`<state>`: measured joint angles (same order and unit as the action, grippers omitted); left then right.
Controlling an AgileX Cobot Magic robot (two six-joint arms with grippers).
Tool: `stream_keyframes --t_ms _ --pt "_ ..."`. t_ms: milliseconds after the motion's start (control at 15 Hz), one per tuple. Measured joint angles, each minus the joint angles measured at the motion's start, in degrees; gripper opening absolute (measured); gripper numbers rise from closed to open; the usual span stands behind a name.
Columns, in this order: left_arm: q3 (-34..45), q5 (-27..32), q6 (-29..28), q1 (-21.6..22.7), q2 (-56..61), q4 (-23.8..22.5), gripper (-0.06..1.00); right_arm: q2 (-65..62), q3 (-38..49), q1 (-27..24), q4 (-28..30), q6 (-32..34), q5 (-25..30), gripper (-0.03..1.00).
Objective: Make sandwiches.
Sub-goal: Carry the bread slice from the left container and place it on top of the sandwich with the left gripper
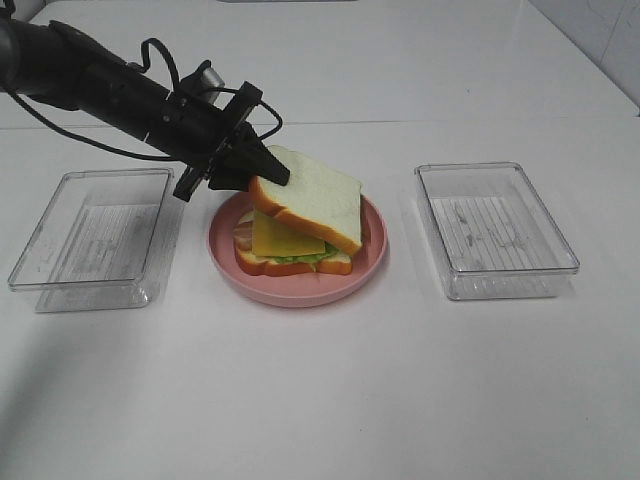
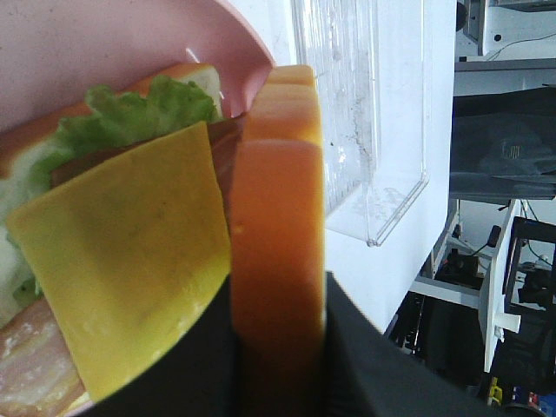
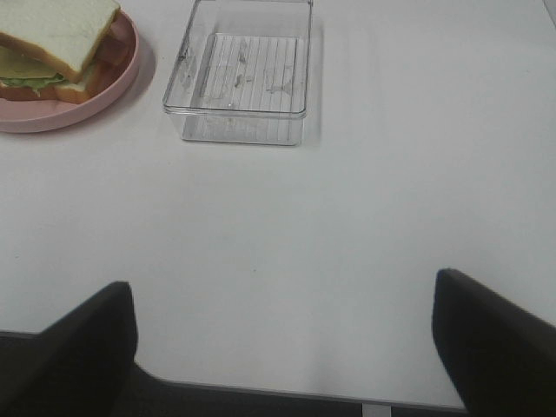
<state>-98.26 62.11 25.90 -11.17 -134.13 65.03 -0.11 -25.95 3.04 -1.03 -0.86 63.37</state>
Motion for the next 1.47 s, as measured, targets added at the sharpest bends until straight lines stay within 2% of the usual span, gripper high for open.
stream_keyframes --t_ms 600,867,933,1067,1467 --pt "0.0 -1.0 -1.1 0.0 -1.1 -2.0 0.18 0.0 0.0 0.0 0.0 0.0 0.0 0.89" --pt "0.0 -1.4 -2.8 0.0 -1.1 -4.4 0.18 0.0 0.0 0.0 0.0 0.0 0.0 0.89" --pt "0.0 -1.7 -3.3 0.0 -1.1 -4.5 0.21 0.0 0.0 0.0 0.0 0.0 0.0 0.89" --pt "0.0 -2.1 -3.6 0.0 -1.1 -5.7 0.4 0.0 0.0 0.0 0.0 0.0 0.0 0.89" --pt "-0.6 -1.3 -3.8 0.0 -1.1 -6.7 0.77 0.0 0.0 0.0 0.0 0.0 0.0 0.89"
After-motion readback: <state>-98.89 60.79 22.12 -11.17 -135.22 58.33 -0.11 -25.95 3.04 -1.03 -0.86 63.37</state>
